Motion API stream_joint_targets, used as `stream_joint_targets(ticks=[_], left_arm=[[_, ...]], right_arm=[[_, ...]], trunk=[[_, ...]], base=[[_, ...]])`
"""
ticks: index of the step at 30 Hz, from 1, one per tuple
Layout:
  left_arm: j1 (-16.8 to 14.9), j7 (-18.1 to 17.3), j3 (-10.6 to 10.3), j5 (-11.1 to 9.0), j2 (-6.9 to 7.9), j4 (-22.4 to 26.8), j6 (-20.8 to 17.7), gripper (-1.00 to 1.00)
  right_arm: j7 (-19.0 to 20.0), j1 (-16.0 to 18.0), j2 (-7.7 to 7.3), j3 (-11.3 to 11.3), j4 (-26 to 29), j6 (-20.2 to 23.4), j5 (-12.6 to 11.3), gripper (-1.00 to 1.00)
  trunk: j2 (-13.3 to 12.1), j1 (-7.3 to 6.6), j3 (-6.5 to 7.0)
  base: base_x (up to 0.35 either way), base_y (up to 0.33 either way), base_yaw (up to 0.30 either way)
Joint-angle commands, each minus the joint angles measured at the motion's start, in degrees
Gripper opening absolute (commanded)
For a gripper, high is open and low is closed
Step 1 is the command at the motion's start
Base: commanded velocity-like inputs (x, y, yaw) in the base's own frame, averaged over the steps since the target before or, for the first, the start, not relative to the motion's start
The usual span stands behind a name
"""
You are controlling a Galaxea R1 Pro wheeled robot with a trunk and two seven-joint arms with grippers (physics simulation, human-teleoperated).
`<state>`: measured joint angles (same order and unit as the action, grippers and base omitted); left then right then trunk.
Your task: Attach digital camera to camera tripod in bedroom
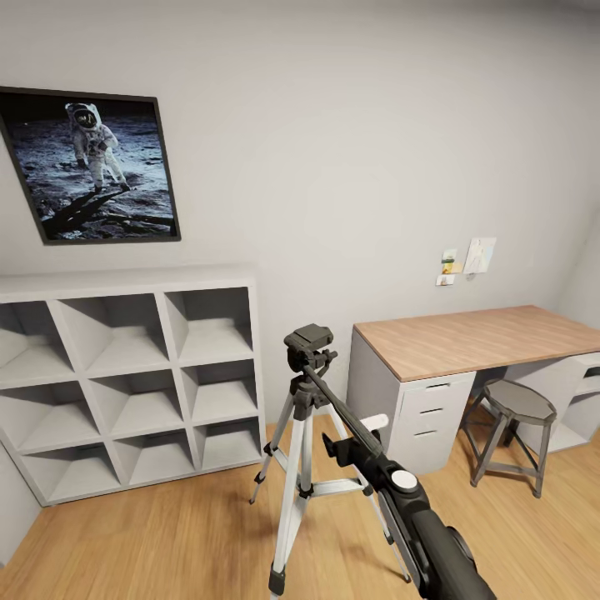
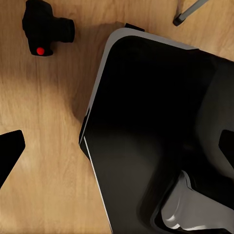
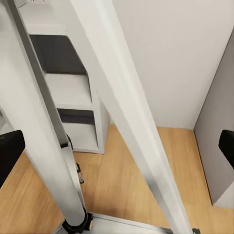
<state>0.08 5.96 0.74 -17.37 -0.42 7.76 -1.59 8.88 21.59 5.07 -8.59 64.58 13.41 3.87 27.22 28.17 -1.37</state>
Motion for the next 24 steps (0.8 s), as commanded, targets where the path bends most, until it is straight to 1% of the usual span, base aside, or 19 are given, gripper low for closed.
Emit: stream_joint_targets(ticks=[1, 5, 7, 10, 11, 12, 13, 16, 17, 19, 20, 24], left_arm=[[0.01, 0.2, 0.05, -0.29, -0.02, 0.15, -0.17, 1.0], [0.01, 0.2, 0.05, -0.3, -0.02, 0.15, -0.17, 1.0], [0.01, 0.2, 0.05, -0.3, -0.02, 0.15, -0.17, 1.0], [0.01, 0.2, 0.05, -0.3, -0.02, 0.15, -0.17, 1.0], [0.01, 0.2, 0.05, -0.3, -0.02, 0.15, -0.17, 1.0], [0.01, 0.2, 0.05, -0.3, -0.02, 0.15, -0.17, 1.0], [0.01, 0.2, 0.05, -0.3, -0.02, 0.15, -0.17, 1.0], [0.01, 0.2, 0.05, -0.28, -0.02, 0.15, -0.17, 1.0], [0.01, 0.2, 0.05, -0.26, -0.02, 0.15, -0.17, 1.0], [0.01, 0.2, 0.05, -0.27, -0.02, 0.15, -0.17, 1.0], [0.01, 0.2, 0.05, -0.26, -0.02, 0.15, -0.17, 1.0], [0.01, 0.2, 0.05, -0.28, -0.02, 0.15, -0.17, 1.0]], right_arm=[[0.26, 0.05, 0.04, 0.07, -0.1, 0.09, 0.44, 1.0], [0.24, 0.13, 0.09, 0.06, -1.17, -0.75, 0.57, 1.0], [0.1, 0.61, 0.14, 0.06, -2.38, -1.59, 1.09, 1.0], [-0.48, 2.36, 0.24, 0.12, -4.99, -3.38, 1.87, 1.0], [-1.28, 3.78, 0.43, 0.13, -7.0, -4.57, 2.12, 1.0], [-1.64, 4.24, 0.59, 0.14, -7.65, -4.93, 2.19, 1.0], [-2.99, 5.09, 1.1, 0.12, -8.96, -5.58, 2.34, 1.0], [-6.11, 6.05, 1.9, 0.09, -10.56, -6.36, 2.57, 1.0], [-8.9, 6.49, 2.3, 0.01, -11.36, -7.24, 2.73, 1.0], [-9.49, 6.57, 2.37, -0.02, -11.53, -8.02, 2.73, 1.0], [-10.12, 6.65, 2.44, -0.08, -11.72, -9.17, 2.84, 1.0], [-10.4, 6.69, 2.47, -0.1, -11.81, -9.7, 3.62, 1.0]], trunk=[[0.11, 0.03, -0.12], [0.11, 0.03, -0.12], [0.11, 0.03, -0.12], [0.11, 0.03, -0.12], [0.11, 0.03, -0.12], [0.11, 0.03, -0.12], [0.11, 0.03, -0.12], [0.11, 0.03, -0.12], [0.11, 0.03, -0.12], [0.11, 0.03, -0.12], [0.11, 0.03, -0.12], [0.11, 0.03, -0.12]], base=[[0.0, 0.0, 0.0], [0.0, 0.0, 0.0], [0.0, 0.0, 0.0], [0.0, 0.0, 0.0], [0.0, 0.0, 0.0], [0.0, 0.0, 0.0], [0.0, 0.0, 0.0], [0.0, 0.0, 0.0], [0.0, 0.0, 0.0], [0.0, 0.0, 0.0], [0.0, 0.0, 0.0], [0.0, 0.0, 0.0]])
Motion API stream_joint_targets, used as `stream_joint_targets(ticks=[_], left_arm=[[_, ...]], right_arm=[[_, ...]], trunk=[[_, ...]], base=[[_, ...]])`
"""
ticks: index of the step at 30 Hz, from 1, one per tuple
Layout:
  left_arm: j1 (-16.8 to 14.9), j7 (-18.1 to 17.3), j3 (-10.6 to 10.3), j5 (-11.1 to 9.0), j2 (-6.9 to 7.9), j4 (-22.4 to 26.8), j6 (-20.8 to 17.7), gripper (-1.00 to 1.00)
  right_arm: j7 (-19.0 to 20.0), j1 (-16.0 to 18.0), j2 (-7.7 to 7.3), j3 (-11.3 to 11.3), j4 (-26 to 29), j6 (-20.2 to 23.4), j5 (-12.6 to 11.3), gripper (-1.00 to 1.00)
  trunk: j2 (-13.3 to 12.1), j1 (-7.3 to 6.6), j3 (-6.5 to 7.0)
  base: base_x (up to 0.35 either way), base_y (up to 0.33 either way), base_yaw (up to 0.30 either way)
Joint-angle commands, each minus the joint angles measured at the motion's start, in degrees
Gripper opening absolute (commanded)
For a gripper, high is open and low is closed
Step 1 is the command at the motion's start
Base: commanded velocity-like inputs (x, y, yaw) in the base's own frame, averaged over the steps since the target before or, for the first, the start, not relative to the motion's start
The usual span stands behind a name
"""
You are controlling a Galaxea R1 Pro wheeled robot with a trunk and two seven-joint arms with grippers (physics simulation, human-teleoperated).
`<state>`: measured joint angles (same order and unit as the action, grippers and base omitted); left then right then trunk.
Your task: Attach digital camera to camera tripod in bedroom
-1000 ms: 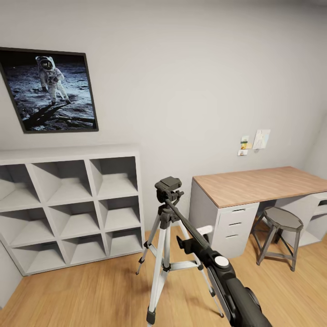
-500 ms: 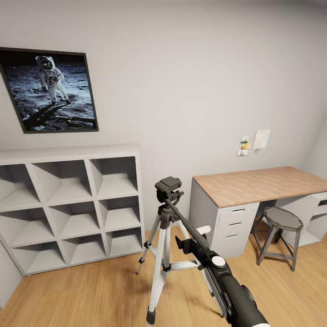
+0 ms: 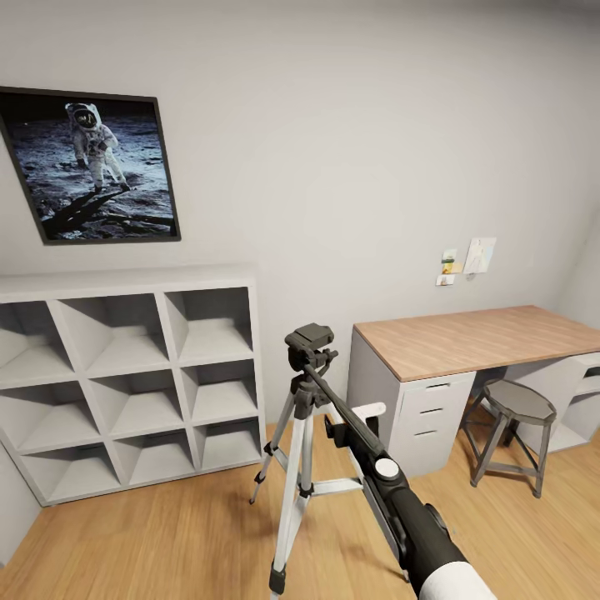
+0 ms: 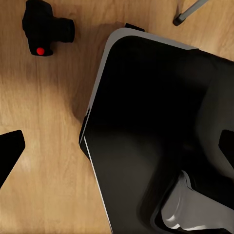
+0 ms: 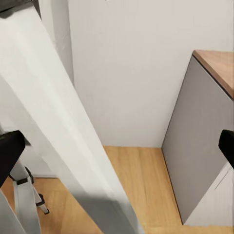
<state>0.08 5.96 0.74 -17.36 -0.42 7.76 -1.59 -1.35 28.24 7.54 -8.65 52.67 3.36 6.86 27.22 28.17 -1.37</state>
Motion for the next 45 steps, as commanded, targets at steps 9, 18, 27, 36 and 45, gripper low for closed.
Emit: stream_joint_targets(ticks=[9, 18, 27, 36, 45], left_arm=[[0.01, 0.2, 0.05, -0.31, -0.02, 0.15, -0.17, 1.0], [0.01, 0.2, 0.05, -0.31, -0.02, 0.15, -0.17, 1.0], [0.01, 0.2, 0.05, -0.28, -0.02, 0.15, -0.17, 1.0], [0.01, 0.2, 0.05, -0.29, -0.02, 0.15, -0.17, 1.0], [0.01, 0.2, 0.05, -0.28, -0.02, 0.15, -0.17, 1.0]], right_arm=[[-0.39, 0.06, 0.94, 0.03, -0.07, 0.06, 3.45, 1.0], [-0.4, 0.06, 1.52, -0.07, -0.11, -0.14, 3.85, 1.0], [-0.41, 0.06, 1.77, -0.04, -3.23, -1.18, 4.01, 1.0], [-0.42, 2.16, 2.46, 0.05, -7.9, -3.14, 4.01, 1.0], [-0.56, 3.6, 2.46, 0.07, -10.11, -3.5, 4.18, 1.0]], trunk=[[0.11, 0.03, -0.12], [0.11, 0.03, -0.12], [0.11, 0.03, -0.12], [0.11, 0.03, -0.12], [0.11, 0.03, -0.12]], base=[[0.0, 0.0, 0.0], [0.0, 0.0, 0.0], [0.0, 0.0, 0.0], [0.0, 0.0, 0.0], [0.0, 0.0, 0.0]])
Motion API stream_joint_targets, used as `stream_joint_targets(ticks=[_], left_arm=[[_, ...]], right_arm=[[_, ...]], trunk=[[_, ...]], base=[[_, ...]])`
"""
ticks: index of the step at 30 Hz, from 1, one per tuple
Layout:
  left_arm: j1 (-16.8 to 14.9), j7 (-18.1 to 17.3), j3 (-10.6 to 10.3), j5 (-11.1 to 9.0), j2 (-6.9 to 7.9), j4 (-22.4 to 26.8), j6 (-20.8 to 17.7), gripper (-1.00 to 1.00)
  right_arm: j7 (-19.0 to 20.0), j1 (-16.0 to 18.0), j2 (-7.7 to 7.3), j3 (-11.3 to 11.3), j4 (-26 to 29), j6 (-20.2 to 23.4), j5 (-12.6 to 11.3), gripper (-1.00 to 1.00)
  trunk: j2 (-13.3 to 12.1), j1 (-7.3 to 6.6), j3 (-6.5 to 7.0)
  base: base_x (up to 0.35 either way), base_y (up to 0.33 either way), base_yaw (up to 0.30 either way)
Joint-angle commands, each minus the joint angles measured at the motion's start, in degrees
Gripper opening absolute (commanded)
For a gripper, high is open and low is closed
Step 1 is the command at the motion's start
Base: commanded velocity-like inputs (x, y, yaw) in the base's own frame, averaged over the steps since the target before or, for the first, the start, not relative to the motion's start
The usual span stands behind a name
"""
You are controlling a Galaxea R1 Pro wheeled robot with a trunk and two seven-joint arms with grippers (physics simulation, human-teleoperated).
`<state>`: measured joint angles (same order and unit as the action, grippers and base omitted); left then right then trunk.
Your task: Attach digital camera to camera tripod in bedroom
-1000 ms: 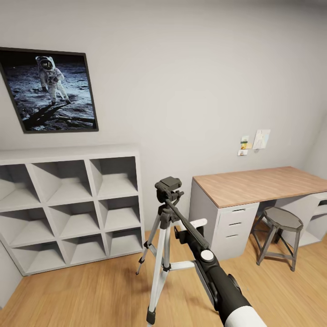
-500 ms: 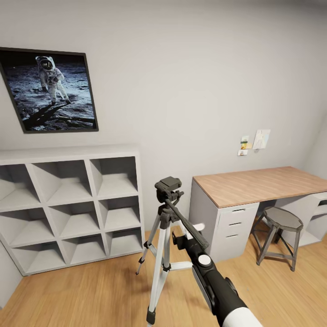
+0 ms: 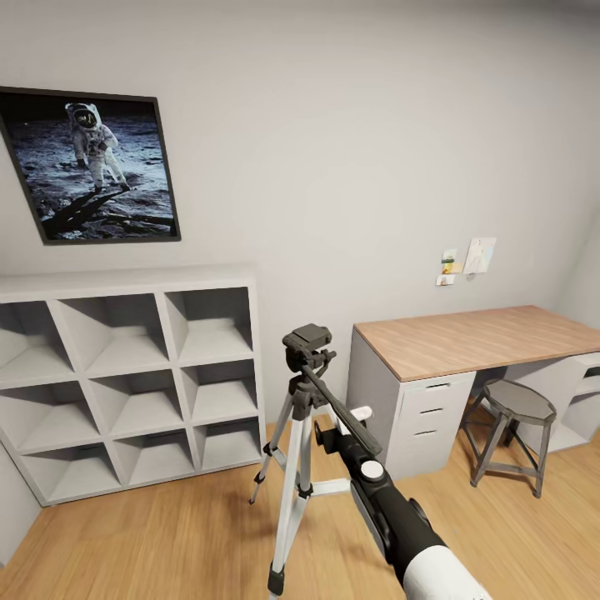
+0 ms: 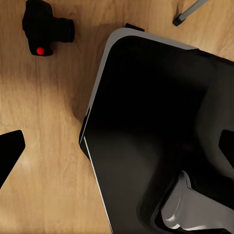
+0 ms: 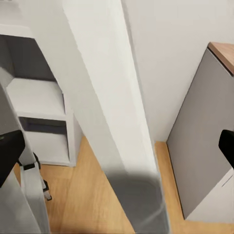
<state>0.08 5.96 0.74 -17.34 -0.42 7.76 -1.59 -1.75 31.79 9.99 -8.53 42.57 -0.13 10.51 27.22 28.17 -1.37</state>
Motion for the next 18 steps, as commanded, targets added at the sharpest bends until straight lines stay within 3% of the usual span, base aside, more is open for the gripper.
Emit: stream_joint_targets(ticks=[1, 10, 11, 18], left_arm=[[0.01, 0.2, 0.05, -0.31, -0.02, 0.15, -0.17, 1.0], [0.01, 0.2, 0.05, -0.3, -0.02, 0.15, -0.17, 1.0], [0.01, 0.2, 0.05, -0.3, -0.02, 0.15, -0.17, 1.0], [0.01, 0.2, 0.05, -0.3, -0.02, 0.15, -0.17, 1.0]], right_arm=[[-0.17, 0.46, 0.01, -0.05, -0.16, -0.03, 0.46, 1.0], [-0.19, 2.34, 0.01, 0.0, -1.79, -0.05, 0.3, 1.0], [-0.19, 2.5, 0.01, 0.01, -2.02, -0.05, 0.3, -1.0], [-0.19, 2.57, 0.01, 0.01, -2.08, -0.15, 0.47, -1.0]], trunk=[[0.11, 0.03, -0.12], [0.11, 0.03, -0.12], [0.11, 0.03, -0.12], [0.11, 0.03, -0.12]], base=[[0.0, 0.0, 0.0], [0.0, 0.0, 0.0], [0.0, 0.0, 0.0], [0.0, 0.0, 0.0]])
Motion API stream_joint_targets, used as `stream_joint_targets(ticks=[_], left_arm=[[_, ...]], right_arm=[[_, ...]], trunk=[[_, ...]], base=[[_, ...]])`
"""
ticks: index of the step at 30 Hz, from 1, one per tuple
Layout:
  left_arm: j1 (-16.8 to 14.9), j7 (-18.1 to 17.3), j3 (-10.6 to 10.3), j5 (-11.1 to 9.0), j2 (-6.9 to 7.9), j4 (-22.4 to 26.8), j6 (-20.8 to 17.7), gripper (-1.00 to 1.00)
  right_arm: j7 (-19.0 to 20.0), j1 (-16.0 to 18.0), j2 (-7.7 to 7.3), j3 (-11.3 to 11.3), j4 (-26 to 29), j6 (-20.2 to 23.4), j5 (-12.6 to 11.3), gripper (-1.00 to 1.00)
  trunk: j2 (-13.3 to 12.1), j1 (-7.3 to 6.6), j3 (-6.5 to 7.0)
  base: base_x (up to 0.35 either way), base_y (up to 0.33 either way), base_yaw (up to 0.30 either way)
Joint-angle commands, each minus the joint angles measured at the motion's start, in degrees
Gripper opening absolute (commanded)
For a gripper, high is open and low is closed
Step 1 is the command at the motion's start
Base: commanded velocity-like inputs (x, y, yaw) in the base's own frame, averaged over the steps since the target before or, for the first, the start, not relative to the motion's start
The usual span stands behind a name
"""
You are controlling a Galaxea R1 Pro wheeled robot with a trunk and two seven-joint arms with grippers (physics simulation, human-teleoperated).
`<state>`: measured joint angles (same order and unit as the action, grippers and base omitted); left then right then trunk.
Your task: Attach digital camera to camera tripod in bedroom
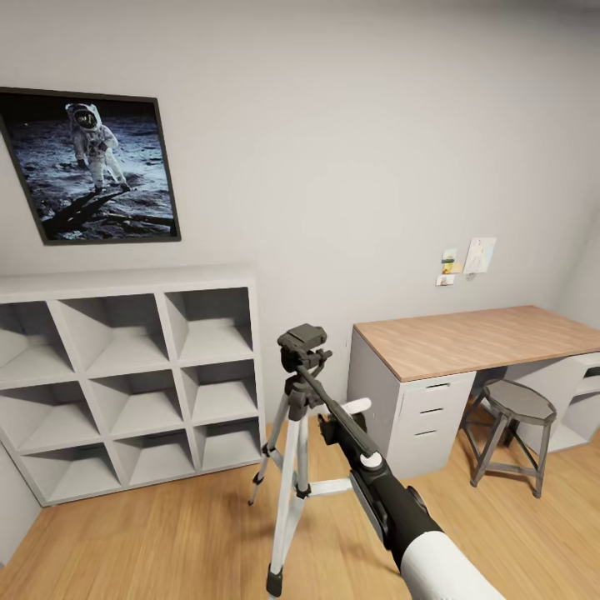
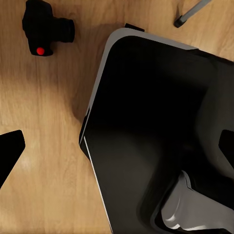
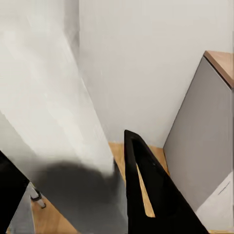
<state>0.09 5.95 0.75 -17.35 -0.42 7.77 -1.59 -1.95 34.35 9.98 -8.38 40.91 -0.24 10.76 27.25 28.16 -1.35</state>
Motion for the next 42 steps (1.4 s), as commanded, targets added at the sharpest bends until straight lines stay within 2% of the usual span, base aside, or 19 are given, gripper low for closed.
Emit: stream_joint_targets(ticks=[1, 13, 18, 19, 20, 21, 33, 42], left_arm=[[0.0, 0.2, 0.04, -0.3, -0.02, 0.14, -0.17, 1.0], [0.0, 0.2, 0.04, -0.31, -0.02, 0.14, -0.17, 1.0], [0.0, 0.2, 0.04, -0.29, -0.02, 0.14, -0.17, 1.0], [0.0, 0.2, 0.04, -0.3, -0.02, 0.14, -0.17, 1.0], [0.0, 0.2, 0.04, -0.31, -0.02, 0.14, -0.17, 1.0], [0.0, 0.2, 0.04, -0.32, -0.02, 0.14, -0.17, 1.0], [0.0, 0.2, 0.04, -0.31, -0.02, 0.14, -0.17, 1.0], [0.0, 0.2, 0.04, -0.29, -0.02, 0.14, -0.17, 1.0]], right_arm=[[0.01, 0.01, 0.02, -0.14, -0.41, -0.1, 0.24, -1.0], [0.01, 0.01, 0.02, -0.14, 0.72, -1.97, 0.35, -1.0], [0.21, 0.01, 0.02, -0.14, 3.89, -1.6, 0.35, -1.0], [0.27, 0.01, 0.02, -0.09, 5.26, -1.41, 0.33, -1.0], [-0.07, -0.06, 0.02, 0.15, 23.84, 7.46, 0.31, -1.0], [-1.14, -0.07, 0.02, 0.19, 24.85, 7.68, 0.31, -1.0], [-3.47, -0.23, 0.02, 0.24, 29.64, 8.15, 0.26, -1.0], [-3.59, -0.25, 0.02, 0.3, 30.28, 8.4, -0.02, -1.0]], trunk=[[0.08, 0.04, -0.13], [0.08, 0.04, -0.13], [0.08, 0.04, -0.13], [0.08, 0.04, -0.13], [0.08, 0.04, -0.13], [0.08, 0.04, -0.13], [0.08, 0.04, -0.13], [0.08, 0.04, -0.13]], base=[[0.0, 0.0, 0.0], [0.0, 0.0, 0.0], [0.0, 0.0, 0.0], [0.0, 0.0, 0.0], [0.0, 0.0, 0.0], [0.0, 0.0, 0.0], [0.0, 0.0, 0.0], [0.0, 0.0, 0.0]])
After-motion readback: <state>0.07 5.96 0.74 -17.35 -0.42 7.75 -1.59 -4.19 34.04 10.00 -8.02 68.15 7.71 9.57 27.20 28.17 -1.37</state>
